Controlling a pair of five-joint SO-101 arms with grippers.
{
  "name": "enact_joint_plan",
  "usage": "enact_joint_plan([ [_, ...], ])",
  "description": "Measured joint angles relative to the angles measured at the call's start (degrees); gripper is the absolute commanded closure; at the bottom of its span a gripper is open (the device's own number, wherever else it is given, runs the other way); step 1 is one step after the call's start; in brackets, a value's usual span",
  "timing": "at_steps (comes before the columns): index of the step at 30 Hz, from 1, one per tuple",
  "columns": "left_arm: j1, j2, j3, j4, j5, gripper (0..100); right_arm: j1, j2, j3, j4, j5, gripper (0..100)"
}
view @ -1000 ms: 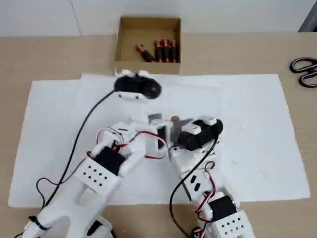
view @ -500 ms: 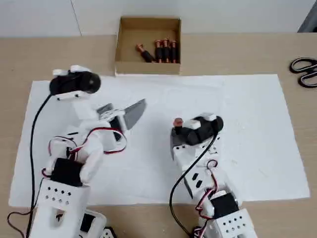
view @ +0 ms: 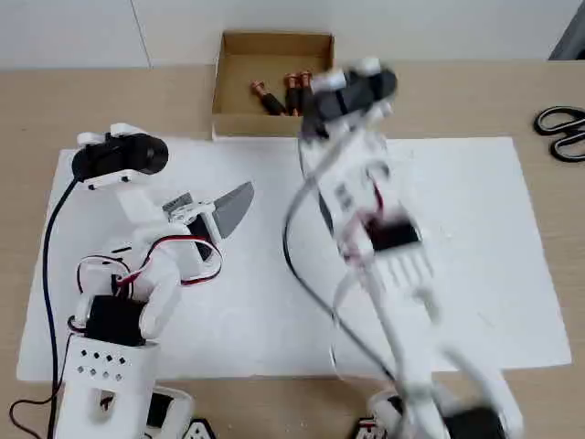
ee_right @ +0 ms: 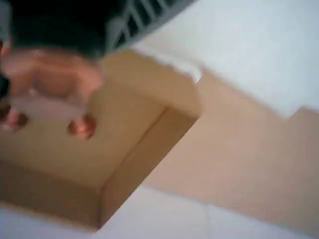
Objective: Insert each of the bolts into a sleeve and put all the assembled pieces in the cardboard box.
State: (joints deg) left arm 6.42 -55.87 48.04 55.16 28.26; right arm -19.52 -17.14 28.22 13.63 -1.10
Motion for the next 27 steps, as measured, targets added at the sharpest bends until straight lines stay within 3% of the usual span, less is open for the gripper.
enact_joint_plan([
  [12, -0.2, -9.8, 8.0, -0.6, -0.1, 69, 0.2, 55.4, -53.2, -1.2, 0.0, 99.5],
  [19, -0.2, -13.1, 11.9, -4.4, -0.1, 69, -2.4, 68.3, -71.8, -1.2, 0.0, 99.5],
  [27, -0.2, -13.3, 11.9, -4.4, -0.1, 69, -4.8, 77.2, -78.4, -1.4, 0.0, 99.5],
])
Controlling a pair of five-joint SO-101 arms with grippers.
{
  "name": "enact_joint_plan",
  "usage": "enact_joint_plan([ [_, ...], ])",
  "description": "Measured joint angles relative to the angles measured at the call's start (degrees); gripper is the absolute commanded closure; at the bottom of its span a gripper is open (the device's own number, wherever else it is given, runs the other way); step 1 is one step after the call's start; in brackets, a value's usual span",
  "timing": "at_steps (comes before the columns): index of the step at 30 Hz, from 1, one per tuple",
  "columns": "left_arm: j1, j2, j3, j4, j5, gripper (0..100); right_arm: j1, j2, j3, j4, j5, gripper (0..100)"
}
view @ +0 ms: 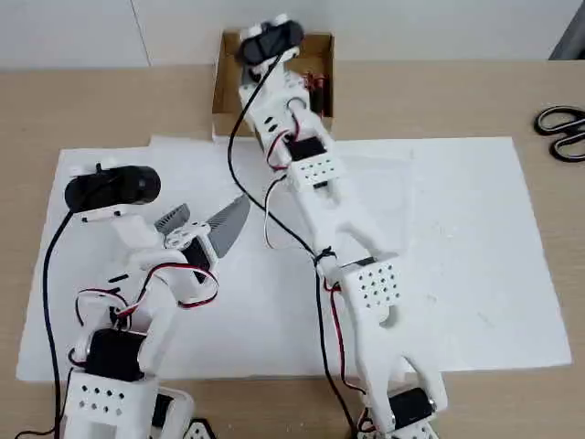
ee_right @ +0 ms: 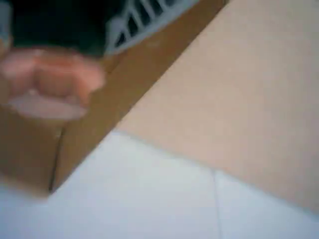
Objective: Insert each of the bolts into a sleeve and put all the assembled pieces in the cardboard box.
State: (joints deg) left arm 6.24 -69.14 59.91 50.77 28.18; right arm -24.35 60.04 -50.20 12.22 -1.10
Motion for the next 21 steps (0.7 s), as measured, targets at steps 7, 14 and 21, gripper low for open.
enact_joint_plan([
  [7, 0.0, 0.0, 0.0, 0.0, 0.0, 69, -0.1, 8.7, -9.0, 0.0, 0.1, 99.1],
  [14, 0.0, 0.0, 0.5, 0.0, 0.0, 69, -0.1, 16.9, -17.5, 0.0, 0.1, 98.9],
  [21, 0.0, 0.0, 0.5, 0.0, 0.0, 69, -0.1, 19.0, -19.7, 0.0, 0.1, 82.9],
])
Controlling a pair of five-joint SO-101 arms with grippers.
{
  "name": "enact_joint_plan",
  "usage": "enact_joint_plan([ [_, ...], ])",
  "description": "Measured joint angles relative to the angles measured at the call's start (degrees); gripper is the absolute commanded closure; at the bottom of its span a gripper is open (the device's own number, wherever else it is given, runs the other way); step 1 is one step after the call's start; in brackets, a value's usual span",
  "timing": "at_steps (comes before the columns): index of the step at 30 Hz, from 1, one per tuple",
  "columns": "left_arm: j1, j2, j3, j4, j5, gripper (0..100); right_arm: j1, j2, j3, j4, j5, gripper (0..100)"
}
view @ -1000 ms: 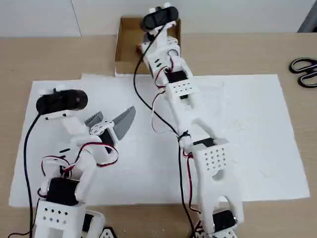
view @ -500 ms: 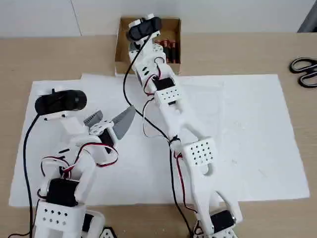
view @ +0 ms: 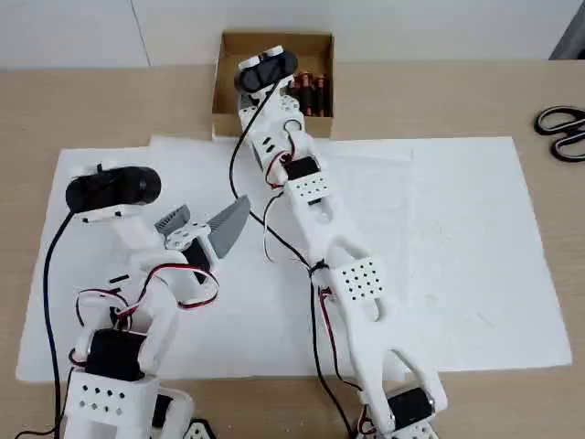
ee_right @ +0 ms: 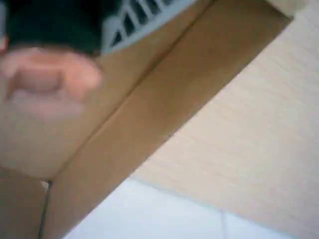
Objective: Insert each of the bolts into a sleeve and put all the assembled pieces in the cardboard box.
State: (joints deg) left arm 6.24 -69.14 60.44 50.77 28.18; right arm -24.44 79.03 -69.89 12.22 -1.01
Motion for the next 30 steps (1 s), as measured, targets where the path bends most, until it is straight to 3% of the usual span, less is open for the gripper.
enact_joint_plan([
  [12, 0.0, 0.0, 0.0, 0.0, 0.0, 69, -0.4, -0.2, -8.5, 5.3, 0.0, 80.8],
  [17, 0.0, 0.0, 0.0, 0.0, 0.0, 69, 0.2, -0.2, -18.5, 14.7, 0.0, 80.8],
  [23, 0.0, 0.0, -0.1, -1.1, 0.0, 69, 6.0, -1.6, -23.7, 25.1, 0.0, 80.8],
  [30, -2.6, 0.0, -3.1, -1.1, 0.0, 69, 11.4, -22.4, -24.0, 43.7, 0.0, 80.8],
])
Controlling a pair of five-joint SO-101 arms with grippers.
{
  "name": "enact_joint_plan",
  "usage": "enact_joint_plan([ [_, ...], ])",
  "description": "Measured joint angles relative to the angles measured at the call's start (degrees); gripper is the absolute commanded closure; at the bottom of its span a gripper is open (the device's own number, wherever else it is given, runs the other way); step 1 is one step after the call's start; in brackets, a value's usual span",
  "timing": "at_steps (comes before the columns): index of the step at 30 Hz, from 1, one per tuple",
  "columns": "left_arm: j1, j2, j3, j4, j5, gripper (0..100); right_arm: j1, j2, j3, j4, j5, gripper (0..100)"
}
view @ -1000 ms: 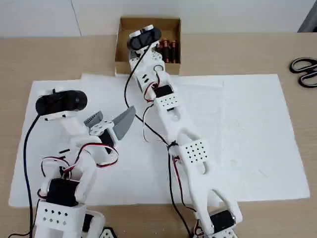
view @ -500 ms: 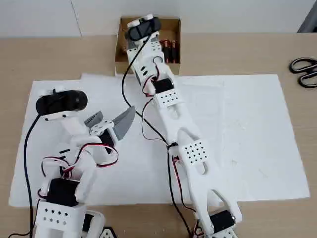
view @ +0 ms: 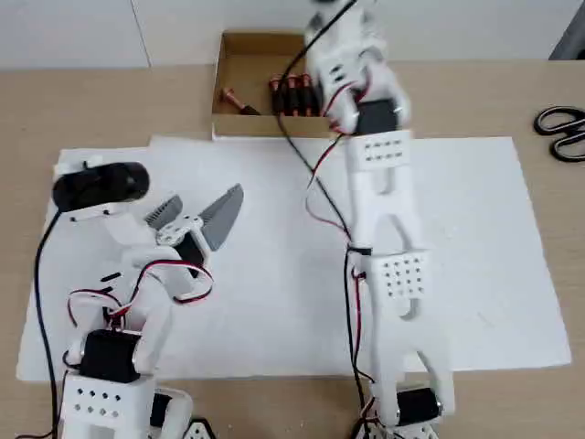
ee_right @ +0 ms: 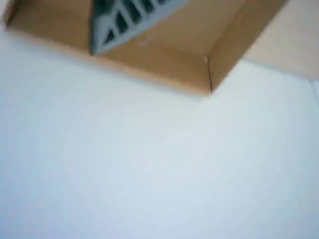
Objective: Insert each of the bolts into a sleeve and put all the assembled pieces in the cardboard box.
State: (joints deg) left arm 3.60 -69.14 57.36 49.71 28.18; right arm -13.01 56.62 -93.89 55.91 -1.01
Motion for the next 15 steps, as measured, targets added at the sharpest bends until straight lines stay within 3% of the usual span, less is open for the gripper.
enact_joint_plan([
  [5, -3.0, -4.3, -1.1, -0.1, -1.2, 69, 0.5, -15.9, -0.4, 17.4, 0.0, 80.7],
  [10, -3.0, -16.9, 0.2, -0.2, -7.7, 69, 0.5, -30.2, -0.8, 33.9, 0.0, 80.8],
  [15, -3.2, -32.5, 8.5, -0.2, -12.3, 69, 1.8, -41.7, -1.1, 39.6, 0.0, 80.8],
])
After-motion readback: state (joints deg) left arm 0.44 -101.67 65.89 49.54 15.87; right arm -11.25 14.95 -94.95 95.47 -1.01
